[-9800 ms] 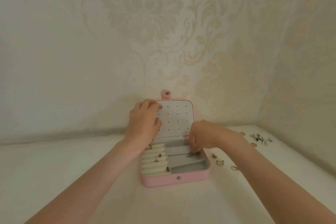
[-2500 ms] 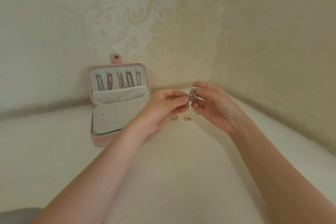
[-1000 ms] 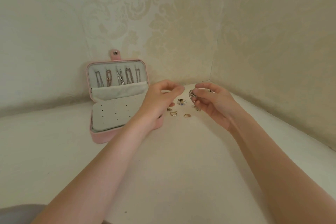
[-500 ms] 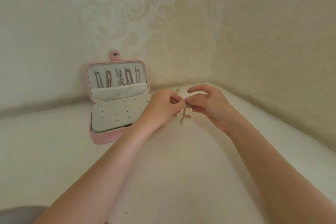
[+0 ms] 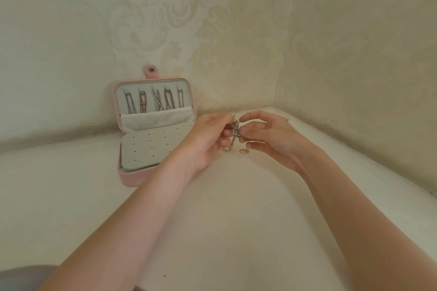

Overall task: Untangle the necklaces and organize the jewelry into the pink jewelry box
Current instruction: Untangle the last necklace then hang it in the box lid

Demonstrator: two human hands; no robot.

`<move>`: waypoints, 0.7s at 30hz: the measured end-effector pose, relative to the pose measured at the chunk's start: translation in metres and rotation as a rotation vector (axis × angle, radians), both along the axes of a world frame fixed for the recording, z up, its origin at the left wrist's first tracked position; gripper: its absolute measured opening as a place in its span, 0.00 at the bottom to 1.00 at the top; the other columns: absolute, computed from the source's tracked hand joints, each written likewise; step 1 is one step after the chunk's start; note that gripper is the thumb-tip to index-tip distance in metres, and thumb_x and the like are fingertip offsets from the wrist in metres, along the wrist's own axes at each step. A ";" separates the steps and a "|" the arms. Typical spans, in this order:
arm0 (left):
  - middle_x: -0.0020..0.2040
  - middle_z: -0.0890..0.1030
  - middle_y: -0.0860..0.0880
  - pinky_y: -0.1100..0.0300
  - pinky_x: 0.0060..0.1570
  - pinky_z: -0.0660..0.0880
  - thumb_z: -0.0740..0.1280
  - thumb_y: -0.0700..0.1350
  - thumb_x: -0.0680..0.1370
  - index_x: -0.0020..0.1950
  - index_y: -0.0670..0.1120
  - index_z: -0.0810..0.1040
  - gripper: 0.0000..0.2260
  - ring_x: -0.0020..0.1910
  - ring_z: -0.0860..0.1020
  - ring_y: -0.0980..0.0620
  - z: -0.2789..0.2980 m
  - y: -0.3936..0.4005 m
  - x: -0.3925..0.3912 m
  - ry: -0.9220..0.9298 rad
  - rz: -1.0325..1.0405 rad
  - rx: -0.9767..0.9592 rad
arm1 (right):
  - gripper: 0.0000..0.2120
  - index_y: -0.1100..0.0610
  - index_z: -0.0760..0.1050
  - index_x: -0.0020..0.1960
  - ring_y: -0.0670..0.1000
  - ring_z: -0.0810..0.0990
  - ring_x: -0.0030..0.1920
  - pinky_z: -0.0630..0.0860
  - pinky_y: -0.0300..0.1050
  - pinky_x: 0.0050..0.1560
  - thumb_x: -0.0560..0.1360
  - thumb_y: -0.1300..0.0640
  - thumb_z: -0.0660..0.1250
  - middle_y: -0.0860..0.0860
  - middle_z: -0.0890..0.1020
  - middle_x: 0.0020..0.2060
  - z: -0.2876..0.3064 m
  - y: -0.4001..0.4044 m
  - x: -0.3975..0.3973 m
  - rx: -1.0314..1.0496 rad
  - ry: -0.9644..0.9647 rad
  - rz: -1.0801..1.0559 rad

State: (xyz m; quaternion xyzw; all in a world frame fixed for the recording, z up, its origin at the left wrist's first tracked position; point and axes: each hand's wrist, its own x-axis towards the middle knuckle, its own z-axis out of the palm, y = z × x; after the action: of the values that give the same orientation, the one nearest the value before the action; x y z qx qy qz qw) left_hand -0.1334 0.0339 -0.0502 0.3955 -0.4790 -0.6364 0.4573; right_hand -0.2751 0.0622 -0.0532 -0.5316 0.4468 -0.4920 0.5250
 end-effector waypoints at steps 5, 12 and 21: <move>0.32 0.71 0.48 0.70 0.18 0.60 0.58 0.34 0.75 0.36 0.43 0.68 0.09 0.25 0.65 0.58 0.005 -0.004 0.008 0.265 0.008 0.143 | 0.10 0.59 0.73 0.50 0.50 0.78 0.34 0.75 0.41 0.36 0.73 0.70 0.65 0.53 0.80 0.34 -0.003 -0.001 -0.010 0.056 -0.176 -0.125; 0.24 0.68 0.53 0.67 0.19 0.57 0.62 0.40 0.75 0.35 0.48 0.67 0.09 0.25 0.60 0.56 0.008 -0.006 0.013 0.081 0.073 -0.017 | 0.07 0.59 0.68 0.46 0.50 0.76 0.33 0.76 0.36 0.31 0.76 0.70 0.61 0.54 0.75 0.37 0.000 -0.006 -0.024 0.054 -0.741 -0.271; 0.56 0.72 0.51 0.69 0.42 0.72 0.69 0.43 0.75 0.52 0.53 0.77 0.08 0.47 0.74 0.54 -0.006 -0.003 0.005 -0.466 0.191 -0.585 | 0.09 0.60 0.70 0.52 0.48 0.76 0.29 0.75 0.36 0.32 0.75 0.71 0.62 0.54 0.77 0.33 0.007 -0.002 -0.007 -0.039 -0.536 -0.224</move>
State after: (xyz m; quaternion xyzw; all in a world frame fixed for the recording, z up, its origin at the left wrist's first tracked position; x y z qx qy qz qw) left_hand -0.1285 0.0310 -0.0567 0.4253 -0.6924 -0.3204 0.4869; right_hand -0.2818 0.0600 -0.0467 -0.3400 0.3383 -0.6785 0.5564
